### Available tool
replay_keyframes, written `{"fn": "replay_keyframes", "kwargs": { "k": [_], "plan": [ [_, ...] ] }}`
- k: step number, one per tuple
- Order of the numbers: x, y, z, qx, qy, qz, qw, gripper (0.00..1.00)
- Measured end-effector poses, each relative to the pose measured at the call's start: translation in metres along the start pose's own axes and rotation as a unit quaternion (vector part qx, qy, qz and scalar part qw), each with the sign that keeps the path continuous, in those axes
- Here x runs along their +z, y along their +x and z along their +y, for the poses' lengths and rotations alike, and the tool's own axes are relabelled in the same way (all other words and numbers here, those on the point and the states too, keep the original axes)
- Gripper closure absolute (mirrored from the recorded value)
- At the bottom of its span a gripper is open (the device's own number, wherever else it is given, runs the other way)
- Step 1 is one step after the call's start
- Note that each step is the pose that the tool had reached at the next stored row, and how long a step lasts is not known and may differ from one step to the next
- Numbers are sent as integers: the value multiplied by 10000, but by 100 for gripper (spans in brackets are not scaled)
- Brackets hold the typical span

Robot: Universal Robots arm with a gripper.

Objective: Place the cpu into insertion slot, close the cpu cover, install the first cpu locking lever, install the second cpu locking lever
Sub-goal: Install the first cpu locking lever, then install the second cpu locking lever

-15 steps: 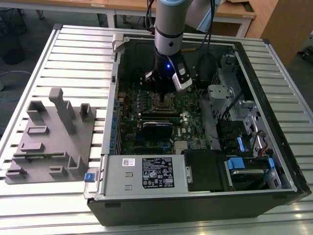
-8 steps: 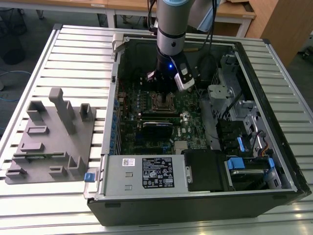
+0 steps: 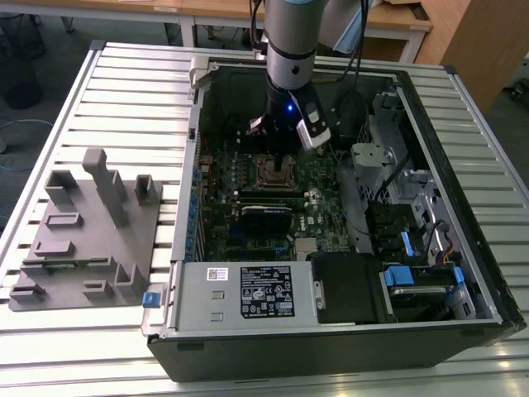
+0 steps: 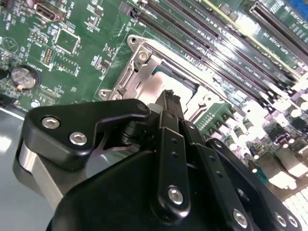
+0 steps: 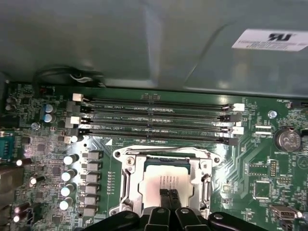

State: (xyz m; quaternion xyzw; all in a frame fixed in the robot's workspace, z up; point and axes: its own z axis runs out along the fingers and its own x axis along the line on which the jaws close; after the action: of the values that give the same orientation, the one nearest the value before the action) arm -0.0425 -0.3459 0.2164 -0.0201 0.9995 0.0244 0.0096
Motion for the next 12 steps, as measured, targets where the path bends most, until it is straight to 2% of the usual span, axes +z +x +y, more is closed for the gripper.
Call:
{"fn": "replay_keyframes", "kwargs": {
  "k": [3, 12],
  "plan": [
    [-46, -1, 2, 0, 0, 1, 10000, 90],
    [-46, -26, 1, 0, -1, 0, 10000, 90]
  ]
}}
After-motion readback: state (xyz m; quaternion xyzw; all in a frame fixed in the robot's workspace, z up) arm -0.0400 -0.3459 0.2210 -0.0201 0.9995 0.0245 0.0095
